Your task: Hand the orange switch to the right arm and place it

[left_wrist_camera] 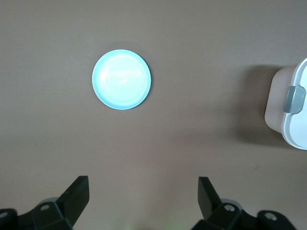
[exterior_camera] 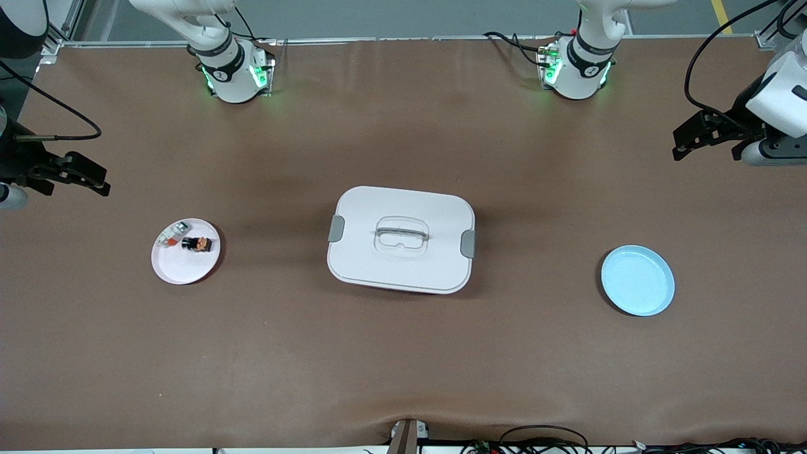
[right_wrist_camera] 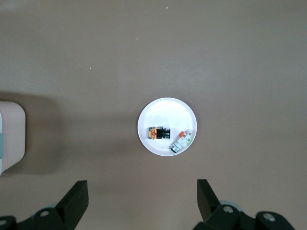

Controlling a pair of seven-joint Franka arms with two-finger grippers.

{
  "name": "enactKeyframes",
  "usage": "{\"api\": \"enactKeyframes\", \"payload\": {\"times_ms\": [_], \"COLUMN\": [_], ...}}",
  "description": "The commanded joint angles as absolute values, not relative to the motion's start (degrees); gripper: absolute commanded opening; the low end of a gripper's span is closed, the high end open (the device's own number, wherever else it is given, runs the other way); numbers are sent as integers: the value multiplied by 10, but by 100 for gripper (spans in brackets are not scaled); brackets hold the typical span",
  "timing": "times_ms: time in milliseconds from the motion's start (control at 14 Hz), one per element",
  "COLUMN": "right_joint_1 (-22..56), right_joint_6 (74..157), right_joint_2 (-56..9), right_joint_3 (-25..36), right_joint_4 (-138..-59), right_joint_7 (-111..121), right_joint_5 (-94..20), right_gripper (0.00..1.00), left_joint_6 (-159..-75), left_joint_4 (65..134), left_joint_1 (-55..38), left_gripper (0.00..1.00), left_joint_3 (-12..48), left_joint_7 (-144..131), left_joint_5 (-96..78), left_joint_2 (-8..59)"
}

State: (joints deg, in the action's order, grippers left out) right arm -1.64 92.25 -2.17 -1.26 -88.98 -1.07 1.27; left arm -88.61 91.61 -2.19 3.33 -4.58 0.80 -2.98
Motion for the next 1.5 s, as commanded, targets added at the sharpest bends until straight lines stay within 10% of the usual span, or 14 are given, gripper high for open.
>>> {"api": "enactKeyframes", "payload": {"times_ms": [0,1433], "right_joint_1": [-27,-23], "right_joint_6": [905,899], "right_joint_2": [-4,21], "right_joint_3": [-15,-15], "right_joint_4": [-891,-896], "right_joint_7": [-19,-18], "right_joint_5": [8,-16], "right_gripper": [100,100], "left_joint_6": [-882,-880], "left_joint_4": [918,915], "left_joint_1": [-19,-19], "left_gripper": [100,100], "left_joint_3": [34,35], "left_joint_7": [-39,-35], "left_joint_5": [1,3], "left_joint_2": [-40,-39]}}
